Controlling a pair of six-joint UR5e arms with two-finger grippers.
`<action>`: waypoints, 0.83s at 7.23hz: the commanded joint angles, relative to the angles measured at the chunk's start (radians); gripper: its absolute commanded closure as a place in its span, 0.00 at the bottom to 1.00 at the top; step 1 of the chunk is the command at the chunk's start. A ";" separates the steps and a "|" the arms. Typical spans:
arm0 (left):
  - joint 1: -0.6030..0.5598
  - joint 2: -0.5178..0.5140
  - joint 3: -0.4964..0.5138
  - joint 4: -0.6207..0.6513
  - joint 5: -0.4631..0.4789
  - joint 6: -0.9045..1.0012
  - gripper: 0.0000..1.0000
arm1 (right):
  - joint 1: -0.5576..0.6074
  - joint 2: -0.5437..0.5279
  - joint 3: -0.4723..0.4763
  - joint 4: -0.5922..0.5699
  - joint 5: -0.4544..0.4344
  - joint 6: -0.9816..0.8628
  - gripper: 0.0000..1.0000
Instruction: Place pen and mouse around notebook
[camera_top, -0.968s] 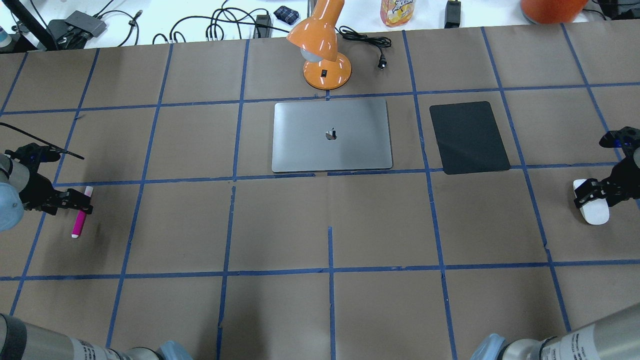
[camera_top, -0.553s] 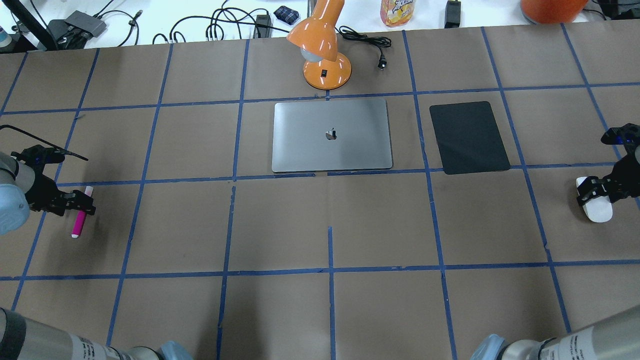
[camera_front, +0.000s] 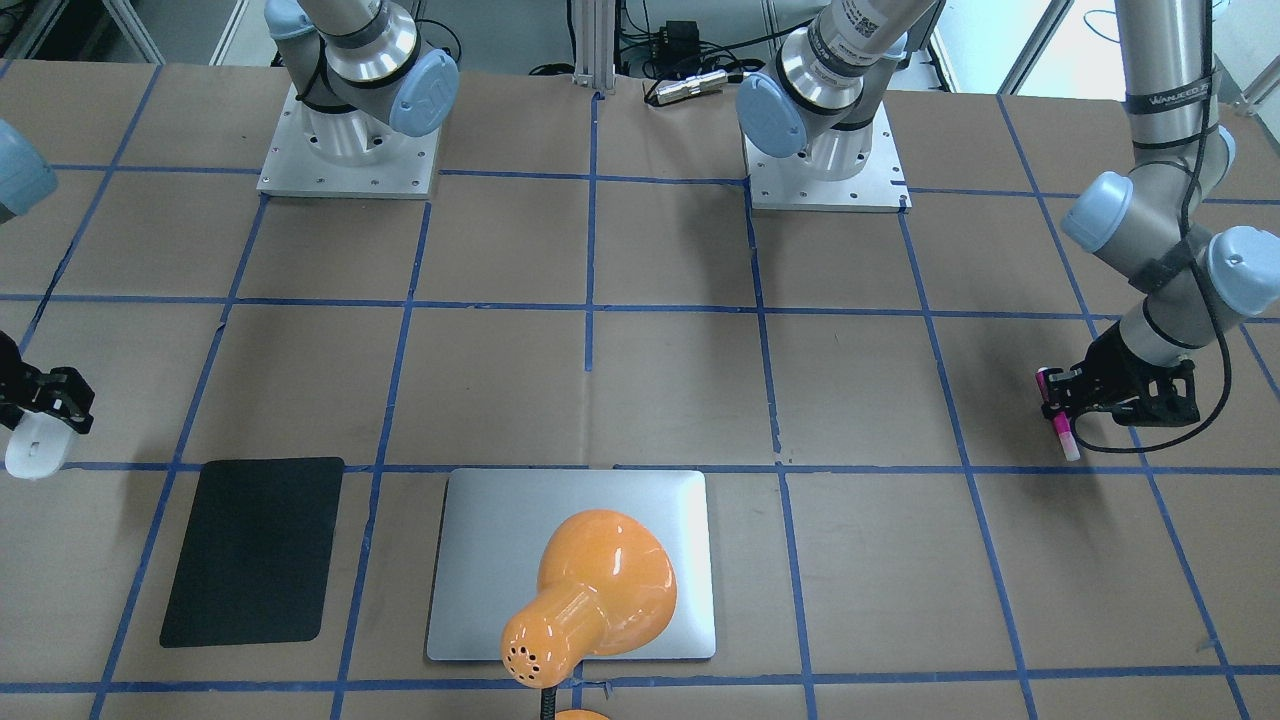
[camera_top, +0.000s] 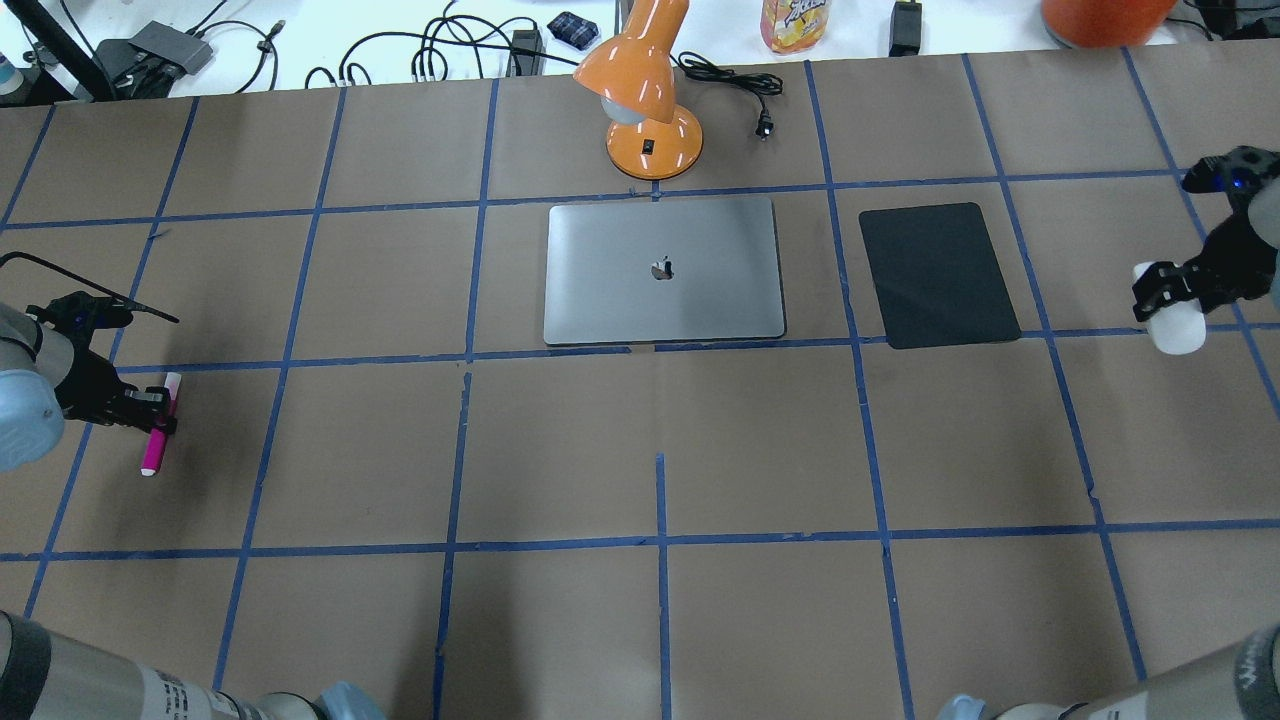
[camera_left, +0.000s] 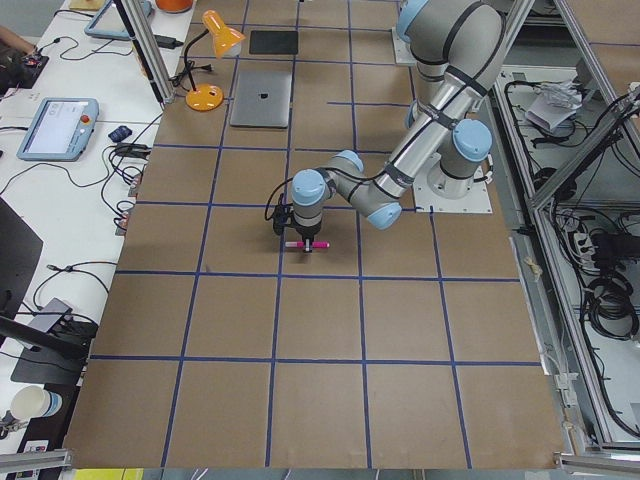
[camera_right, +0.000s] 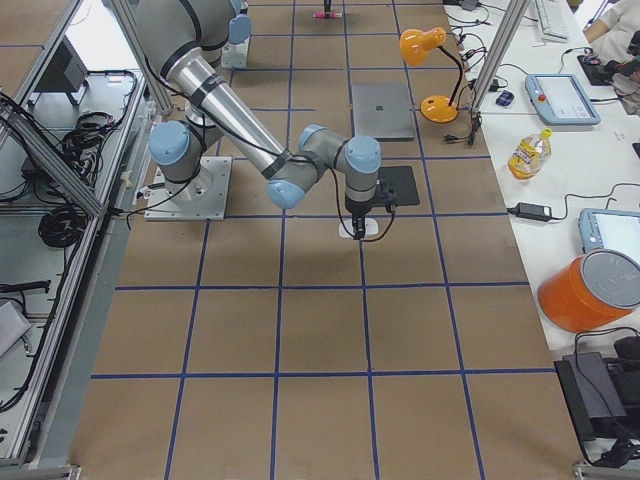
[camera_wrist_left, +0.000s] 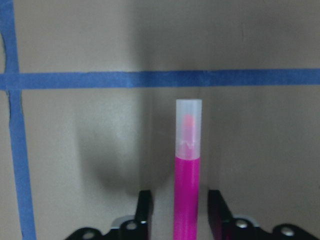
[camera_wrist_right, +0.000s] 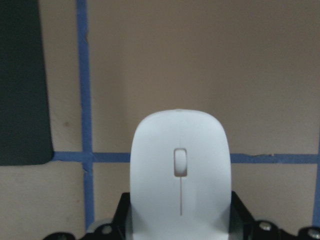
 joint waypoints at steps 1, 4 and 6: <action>-0.003 0.000 0.009 0.000 0.000 -0.005 1.00 | 0.204 0.025 -0.112 0.059 0.005 0.209 0.38; -0.034 0.059 0.026 -0.011 -0.032 -0.231 1.00 | 0.330 0.164 -0.170 0.026 0.005 0.337 0.38; -0.137 0.108 0.024 -0.017 -0.051 -0.391 1.00 | 0.330 0.199 -0.164 -0.016 0.006 0.336 0.38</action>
